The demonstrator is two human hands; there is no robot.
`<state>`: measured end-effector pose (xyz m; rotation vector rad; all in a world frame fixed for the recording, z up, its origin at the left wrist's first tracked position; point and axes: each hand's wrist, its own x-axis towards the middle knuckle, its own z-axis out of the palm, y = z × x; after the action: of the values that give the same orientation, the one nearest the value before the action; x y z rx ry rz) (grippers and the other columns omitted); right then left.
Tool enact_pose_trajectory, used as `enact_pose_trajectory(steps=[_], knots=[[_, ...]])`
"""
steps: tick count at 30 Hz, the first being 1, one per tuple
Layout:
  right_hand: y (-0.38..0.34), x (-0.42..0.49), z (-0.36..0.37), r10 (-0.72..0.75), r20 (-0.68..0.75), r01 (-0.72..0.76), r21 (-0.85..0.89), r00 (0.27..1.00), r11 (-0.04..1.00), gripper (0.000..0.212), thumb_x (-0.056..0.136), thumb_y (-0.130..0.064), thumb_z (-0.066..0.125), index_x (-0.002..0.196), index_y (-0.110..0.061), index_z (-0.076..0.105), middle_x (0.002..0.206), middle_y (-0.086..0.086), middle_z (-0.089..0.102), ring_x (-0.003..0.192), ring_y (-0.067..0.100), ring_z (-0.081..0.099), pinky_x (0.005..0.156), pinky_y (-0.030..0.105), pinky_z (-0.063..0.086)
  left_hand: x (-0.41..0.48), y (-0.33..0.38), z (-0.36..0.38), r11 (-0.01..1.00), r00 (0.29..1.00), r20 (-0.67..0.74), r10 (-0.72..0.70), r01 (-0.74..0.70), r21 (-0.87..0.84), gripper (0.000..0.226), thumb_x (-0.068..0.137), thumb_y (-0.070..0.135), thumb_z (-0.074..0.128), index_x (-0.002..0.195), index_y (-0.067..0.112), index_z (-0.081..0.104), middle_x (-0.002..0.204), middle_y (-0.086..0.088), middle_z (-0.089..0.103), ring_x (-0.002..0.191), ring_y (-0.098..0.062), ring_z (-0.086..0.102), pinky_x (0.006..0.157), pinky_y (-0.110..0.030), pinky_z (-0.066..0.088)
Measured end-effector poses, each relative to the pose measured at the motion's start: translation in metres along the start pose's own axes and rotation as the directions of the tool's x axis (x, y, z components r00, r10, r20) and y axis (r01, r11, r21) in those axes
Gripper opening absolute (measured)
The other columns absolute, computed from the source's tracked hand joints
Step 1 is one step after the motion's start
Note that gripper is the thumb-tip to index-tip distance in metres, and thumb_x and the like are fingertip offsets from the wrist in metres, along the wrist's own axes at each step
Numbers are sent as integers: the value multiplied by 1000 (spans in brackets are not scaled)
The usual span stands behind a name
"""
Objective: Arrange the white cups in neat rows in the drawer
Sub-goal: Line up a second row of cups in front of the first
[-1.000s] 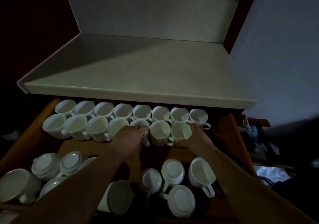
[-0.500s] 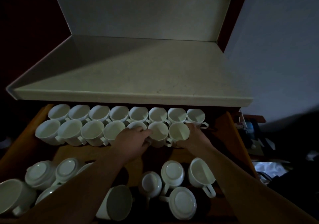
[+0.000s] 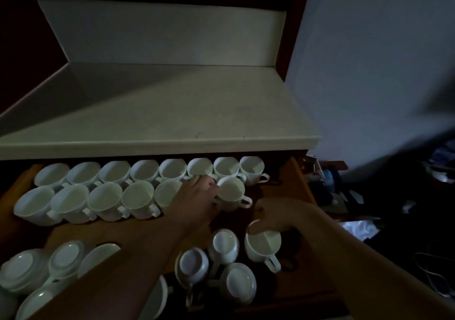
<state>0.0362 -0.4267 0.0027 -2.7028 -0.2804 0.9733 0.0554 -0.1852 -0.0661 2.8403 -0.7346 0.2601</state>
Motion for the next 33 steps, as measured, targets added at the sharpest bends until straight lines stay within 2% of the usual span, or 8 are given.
enact_pose_trajectory(steps=[2,5,8,12,14,18,25,33], knots=[[-1,-9,10,41,-24,-41,7,999,999,56,85,-57,75,124,-20,62,96,-10,62,82,6,59,62,20,43,11,14,5,998,999,19,46,-45,-37,50,85,49,41,111,18,70,119,-3,65,111,-29,57,90,-42,49],[-2,-13,27,104,-62,-104,4,993,995,80,74,-61,81,134,-16,53,124,2,64,106,19,64,79,32,55,21,27,16,996,995,64,80,-78,-31,59,92,53,27,112,18,71,118,0,68,116,-25,55,96,-41,46],[0,-15,35,112,-81,-106,70,990,992,74,74,-52,83,129,-13,56,117,4,66,101,19,67,73,31,56,24,26,25,996,990,114,83,-86,17,49,94,46,27,97,21,69,106,3,68,113,-23,54,93,-40,45],[10,-14,29,143,-123,-133,86,982,987,55,80,-42,78,121,-12,59,112,5,68,99,18,68,79,32,58,22,21,32,996,991,115,72,-77,38,7,90,26,61,91,25,68,99,5,68,116,-22,55,92,-39,49],[16,-9,22,180,-161,-158,136,970,978,52,79,-39,77,119,-13,57,110,5,67,98,19,68,79,32,59,21,23,31,998,990,126,57,-59,16,14,88,26,61,98,28,71,103,7,68,118,-19,53,95,-36,47],[26,7,14,221,-273,-179,171,936,969,89,75,-45,78,148,-16,36,142,12,47,125,33,55,92,39,52,19,24,31,999,997,64,32,-33,12,14,85,26,66,96,29,73,104,8,66,114,-18,57,95,-35,45],[31,31,9,214,-337,-150,204,917,967,93,77,-44,77,154,-24,29,144,13,42,130,37,48,98,44,49,13,23,33,999,999,-10,52,-52,6,20,80,19,72,100,19,75,111,3,70,122,-26,59,95,-41,53],[33,49,2,205,-382,-77,324,901,943,98,81,-39,81,158,-16,24,150,13,41,134,31,47,106,41,45,11,13,34,1000,998,54,22,-23,2,27,90,21,56,114,22,68,120,4,66,135,-23,48,105,-43,46]])
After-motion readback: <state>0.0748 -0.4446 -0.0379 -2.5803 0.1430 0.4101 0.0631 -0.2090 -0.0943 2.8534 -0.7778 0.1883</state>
